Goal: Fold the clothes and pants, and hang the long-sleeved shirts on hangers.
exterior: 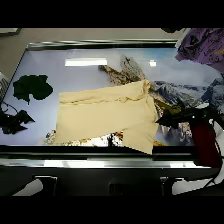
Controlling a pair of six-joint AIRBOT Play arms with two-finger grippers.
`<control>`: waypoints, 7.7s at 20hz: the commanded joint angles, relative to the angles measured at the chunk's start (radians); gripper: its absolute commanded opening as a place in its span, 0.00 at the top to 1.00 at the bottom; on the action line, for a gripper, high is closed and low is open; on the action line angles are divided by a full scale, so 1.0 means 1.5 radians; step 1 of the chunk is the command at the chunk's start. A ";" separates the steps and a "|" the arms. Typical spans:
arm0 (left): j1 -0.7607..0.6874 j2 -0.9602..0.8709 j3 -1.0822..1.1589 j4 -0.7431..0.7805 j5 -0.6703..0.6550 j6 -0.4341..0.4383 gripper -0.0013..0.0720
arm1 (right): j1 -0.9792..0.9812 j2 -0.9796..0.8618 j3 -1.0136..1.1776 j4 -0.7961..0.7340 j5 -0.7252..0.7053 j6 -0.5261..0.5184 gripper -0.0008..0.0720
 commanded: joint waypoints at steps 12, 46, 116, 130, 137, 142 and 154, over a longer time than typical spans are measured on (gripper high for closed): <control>0.016 -0.028 -0.261 -0.255 0.071 0.182 0.25 | 0.002 0.058 0.000 0.011 0.037 0.016 0.94; -0.168 0.174 0.738 0.070 0.027 -0.125 0.96 | 0.109 0.512 0.680 -0.211 -0.009 0.162 0.94; -0.112 -0.183 0.348 0.170 -0.140 -0.068 0.07 | -0.033 0.131 0.218 -0.153 0.179 0.241 0.30; -0.090 -0.028 0.085 0.115 -0.069 -0.083 0.07 | -0.030 0.363 -0.378 -0.033 -0.009 0.172 0.30; -0.090 -0.028 0.085 0.115 -0.069 -0.083 0.07 | -0.030 0.361 -0.389 0.018 -0.080 0.166 0.32; -0.090 -0.028 0.085 0.115 -0.069 -0.083 0.07 | -0.030 0.361 -0.432 0.048 -0.082 0.157 0.32; -0.088 -0.028 0.085 0.115 -0.084 -0.117 0.07 | 0.127 0.305 -0.450 0.114 -0.174 0.155 0.71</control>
